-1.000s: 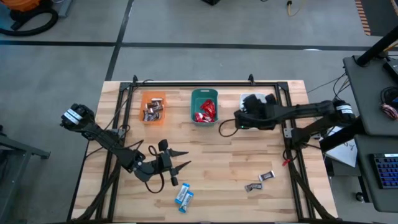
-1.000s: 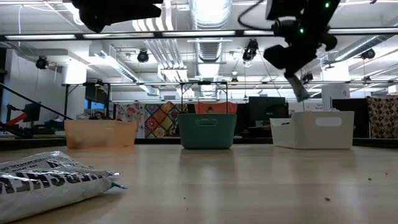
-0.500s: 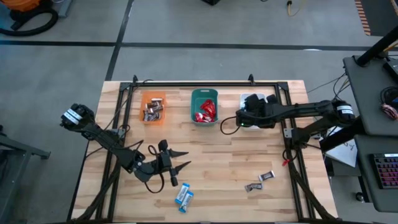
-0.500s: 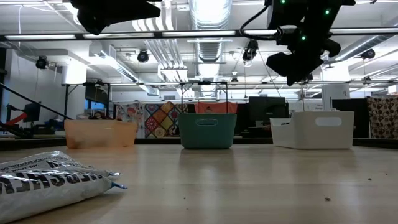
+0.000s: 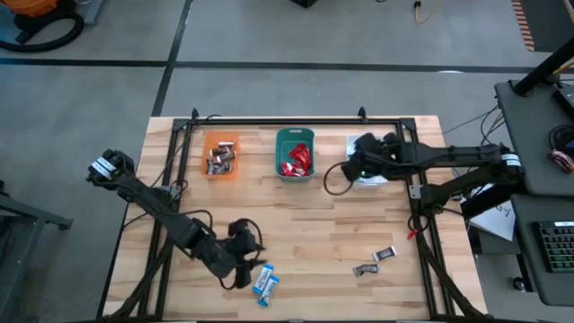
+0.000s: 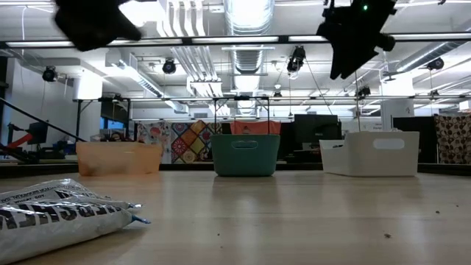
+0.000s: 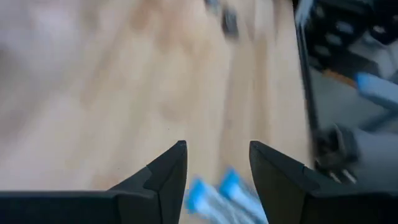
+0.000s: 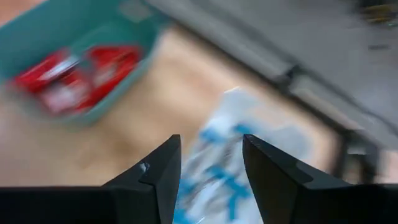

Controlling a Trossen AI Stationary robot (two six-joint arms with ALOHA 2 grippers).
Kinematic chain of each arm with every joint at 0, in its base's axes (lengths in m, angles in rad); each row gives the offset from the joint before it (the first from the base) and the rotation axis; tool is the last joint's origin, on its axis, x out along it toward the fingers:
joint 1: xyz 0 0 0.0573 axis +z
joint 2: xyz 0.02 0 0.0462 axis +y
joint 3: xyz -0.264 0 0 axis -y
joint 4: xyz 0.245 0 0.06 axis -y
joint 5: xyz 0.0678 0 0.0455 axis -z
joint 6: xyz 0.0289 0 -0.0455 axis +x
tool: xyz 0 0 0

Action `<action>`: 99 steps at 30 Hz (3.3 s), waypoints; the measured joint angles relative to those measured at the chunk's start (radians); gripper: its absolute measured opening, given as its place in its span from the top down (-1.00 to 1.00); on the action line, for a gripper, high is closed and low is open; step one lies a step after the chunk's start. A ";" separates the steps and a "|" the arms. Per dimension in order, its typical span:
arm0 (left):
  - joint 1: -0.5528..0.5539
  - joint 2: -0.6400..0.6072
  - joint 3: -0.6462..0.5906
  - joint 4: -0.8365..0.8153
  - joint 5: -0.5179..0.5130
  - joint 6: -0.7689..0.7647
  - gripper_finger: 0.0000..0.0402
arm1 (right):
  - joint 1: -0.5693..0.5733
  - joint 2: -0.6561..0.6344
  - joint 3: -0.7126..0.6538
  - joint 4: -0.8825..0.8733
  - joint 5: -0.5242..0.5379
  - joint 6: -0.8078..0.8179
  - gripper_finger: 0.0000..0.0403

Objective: Organize candy in baskets
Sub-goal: Put the white chocolate bar into the white bin

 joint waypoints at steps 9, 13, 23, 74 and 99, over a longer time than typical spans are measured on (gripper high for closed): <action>-0.077 0.012 0.002 -0.055 0.113 -0.426 0.22 | 0.181 0.021 -0.012 0.055 -0.372 -0.078 0.28; -0.088 0.071 0.015 -0.057 0.122 -0.633 0.22 | 0.288 0.024 -0.012 0.055 -0.399 -0.048 0.31; -0.083 0.309 0.268 -0.430 0.154 -0.806 0.22 | 0.407 0.026 -0.013 0.066 -0.389 0.029 0.31; -0.067 0.630 0.554 -0.632 0.091 -0.687 0.99 | 0.415 0.026 -0.024 0.101 -0.409 0.017 0.32; -0.033 0.285 0.494 -0.523 -0.487 0.292 1.00 | 0.438 0.026 -0.340 1.130 -0.364 -0.627 0.32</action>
